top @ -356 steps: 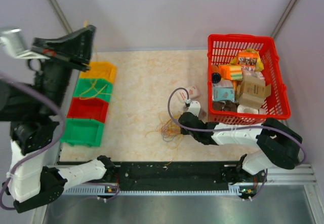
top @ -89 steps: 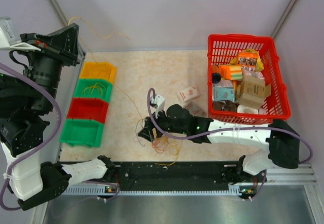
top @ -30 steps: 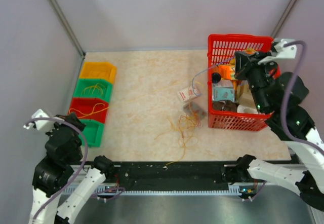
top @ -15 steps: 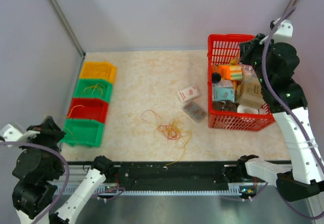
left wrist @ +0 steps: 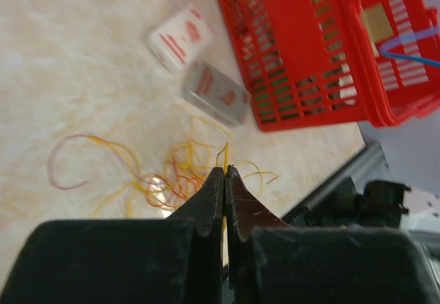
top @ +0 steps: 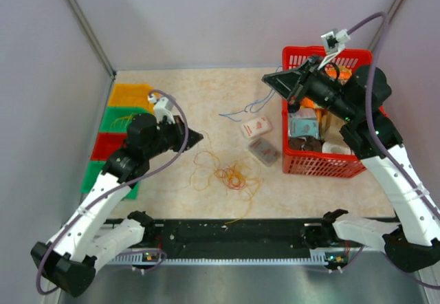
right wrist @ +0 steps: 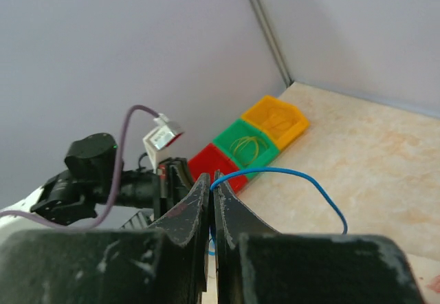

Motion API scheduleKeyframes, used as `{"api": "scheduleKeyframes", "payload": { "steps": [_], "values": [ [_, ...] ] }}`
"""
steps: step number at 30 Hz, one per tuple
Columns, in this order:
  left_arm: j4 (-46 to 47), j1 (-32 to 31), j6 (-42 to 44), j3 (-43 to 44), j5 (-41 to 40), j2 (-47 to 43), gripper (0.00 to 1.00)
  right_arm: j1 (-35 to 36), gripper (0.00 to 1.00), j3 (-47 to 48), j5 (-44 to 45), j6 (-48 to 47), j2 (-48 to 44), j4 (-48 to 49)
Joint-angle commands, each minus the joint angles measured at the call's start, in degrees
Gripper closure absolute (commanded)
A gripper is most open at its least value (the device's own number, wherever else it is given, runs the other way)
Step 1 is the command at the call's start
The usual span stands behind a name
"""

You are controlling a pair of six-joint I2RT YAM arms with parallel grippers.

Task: Untangle the cables

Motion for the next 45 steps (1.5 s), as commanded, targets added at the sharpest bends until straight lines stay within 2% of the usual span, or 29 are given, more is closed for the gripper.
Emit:
{"api": "scheduleKeyframes", "payload": {
  "steps": [1,6,9,11,12,13,14,15,17,18,21,23,26,28,33,38,40,41,42,44,45],
  "values": [
    [16.0,-2.3,-4.4,-3.2,20.1,3.0,1.00,0.5,1.00,-4.7,-4.3,7.0,0.9,7.7],
    [13.0,-8.2,-0.6,-0.8,18.9,7.2,1.00,0.5,1.00,-6.3,-3.7,6.6,1.6,8.5],
    [11.4,-8.5,1.2,0.1,18.8,6.4,0.87,0.5,1.00,-6.7,-3.4,6.0,1.6,8.2],
    [10.1,-8.5,2.5,1.1,19.5,6.5,0.71,0.5,1.00,-6.9,-3.6,6.0,1.7,8.2],
    [8.2,-8.5,3.4,2.3,19.4,6.7,0.58,0.5,1.00,-7.0,-3.8,6.1,2.0,8.5],
    [6.3,-8.6,5.5,4.2,18.8,6.7,0.28,0.5,1.00,-7.1,-3.9,6.4,2.2,8.5],
    [3.8,-8.6,7.1,5.2,17.5,6.2,0.10,0.7,1.00,-7.2,-4.2,6.7,2.4,8.7],
    [2.4,-8.5,8.4,6.2,15.5,5.3,0.01,0.9,1.00,-7.1,-4.1,7.1,2.7,8.8],
    [2.5,-8.5,10.2,6.5,11.8,2.6,0.01,1.9,1.00,-7.3,-3.3,7.6,3.1,8.9],
    [3.3,-8.6,10.7,6.6,10.7,1.7,0.03,2.7,1.00,-7.5,-2.8,7.9,3.4,9.1],
    [5.6,-8.8,11.2,8.8,12.7,1.9,0.19,5.3,1.00,-8.2,-0.5,10.3,4.2,9.3],
    [6.4,-10.4,11.7,11.2,12.6,3.3,0.17,6.6,1.00,-9.0,1.4,13.4,4.7,9.7],
    [7.5,-13.6,14.2,13.1,8.9,4.0,0.05,9.1,1.00,-10.0,2.7,16.5,5.4,11.3],
    [9.1,-14.8,15.3,12.9,8.6,4.0,0.01,10.5,1.00,-9.7,4.2,17.3,6.0,10.5],
    [10.0,-17.3,18.6,13.9,5.5,6.1,0.02,11.9,1.00,-11.5,4.1,21.8,6.4,12.9],
    [10.0,-17.5,20.5,16.4,3.2,8.8,0.16,13.7,1.00,-12.1,3.7,22.7,6.5,13.6],
    [10.2,-17.5,20.9,16.4,2.8,9.1,0.25,14.2,1.00,-12.1,3.3,23.0,6.6,15.2],
    [10.3,-17.5,21.0,16.3,3.2,9.3,0.36,14.4,1.00,-12.2,3.0,23.1,6.7,15.6],
    [10.1,-17.5,21.0,16.4,3.5,9.5,0.55,14.6,1.00,-12.5,2.8,23.3,6.8,15.9],
    [8.1,-17.5,21.0,16.5,1.5,9.6,1.00,14.7,1.00,-12.8,2.9,22.8,6.6,16.4],
    [7.0,-17.5,20.9,16.1,-1.6,9.0,1.00,14.7,0.99,-12.6,3.4,21.7,6.6,15.5]
  ]
}}
